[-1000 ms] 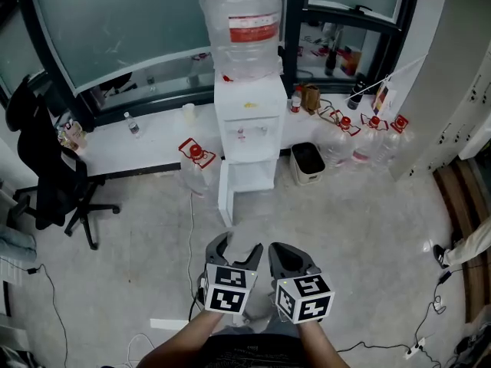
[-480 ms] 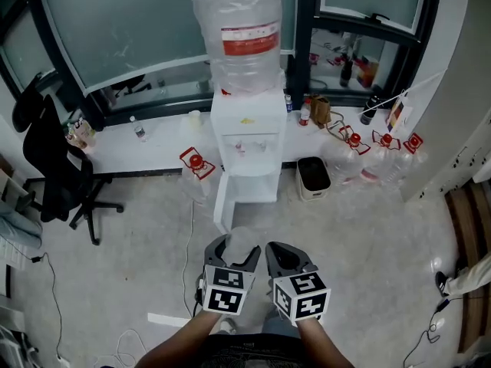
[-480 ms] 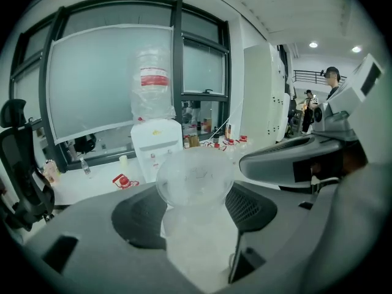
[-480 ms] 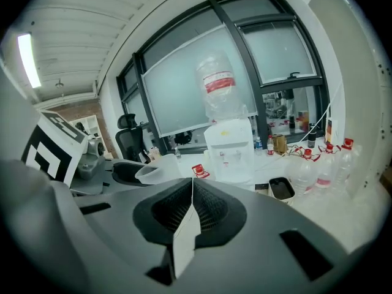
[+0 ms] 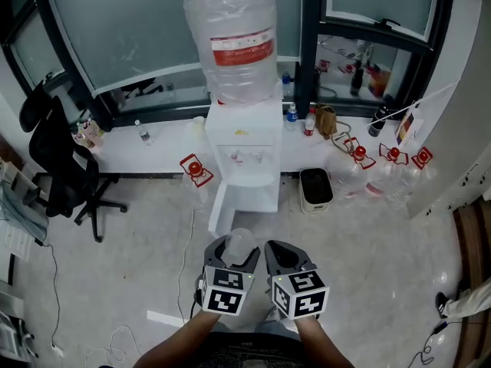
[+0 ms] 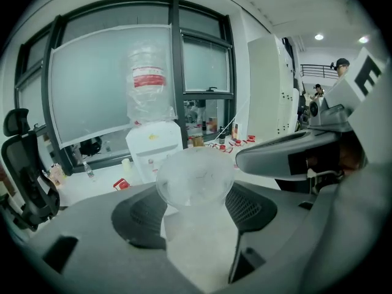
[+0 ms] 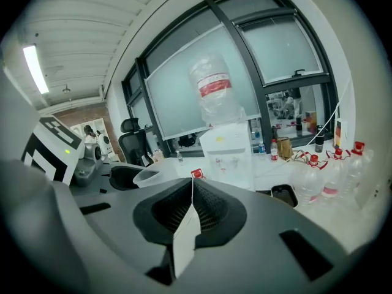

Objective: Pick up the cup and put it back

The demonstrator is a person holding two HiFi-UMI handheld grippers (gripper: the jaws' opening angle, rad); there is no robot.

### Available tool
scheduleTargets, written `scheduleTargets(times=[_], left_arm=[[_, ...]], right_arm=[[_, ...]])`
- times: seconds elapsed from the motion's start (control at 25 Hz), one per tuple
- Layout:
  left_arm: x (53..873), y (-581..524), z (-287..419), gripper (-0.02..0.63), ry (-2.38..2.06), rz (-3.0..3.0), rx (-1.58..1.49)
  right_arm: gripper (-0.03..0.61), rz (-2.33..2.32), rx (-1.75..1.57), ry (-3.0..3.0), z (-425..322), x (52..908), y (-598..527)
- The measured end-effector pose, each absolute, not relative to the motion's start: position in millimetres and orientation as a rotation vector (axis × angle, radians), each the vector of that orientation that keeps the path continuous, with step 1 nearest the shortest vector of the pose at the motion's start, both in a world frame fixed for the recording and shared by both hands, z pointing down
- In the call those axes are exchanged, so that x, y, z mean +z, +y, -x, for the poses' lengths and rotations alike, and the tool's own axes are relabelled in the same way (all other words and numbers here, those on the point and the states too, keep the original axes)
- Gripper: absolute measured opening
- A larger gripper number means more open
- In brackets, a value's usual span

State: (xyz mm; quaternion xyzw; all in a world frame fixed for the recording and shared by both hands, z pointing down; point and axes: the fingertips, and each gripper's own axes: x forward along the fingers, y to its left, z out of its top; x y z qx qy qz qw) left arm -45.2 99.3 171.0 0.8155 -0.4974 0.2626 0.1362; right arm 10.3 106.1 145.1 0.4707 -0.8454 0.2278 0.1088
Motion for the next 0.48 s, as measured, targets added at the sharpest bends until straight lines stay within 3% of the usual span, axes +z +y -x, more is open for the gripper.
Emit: scheduleTargets(times=[0.48], left_arm=[[180,75,21,0.301,-1.452,-2.341,0.744]], right_arm=[[0.021,-1.327,0.637,-2.521,-22,143,85]])
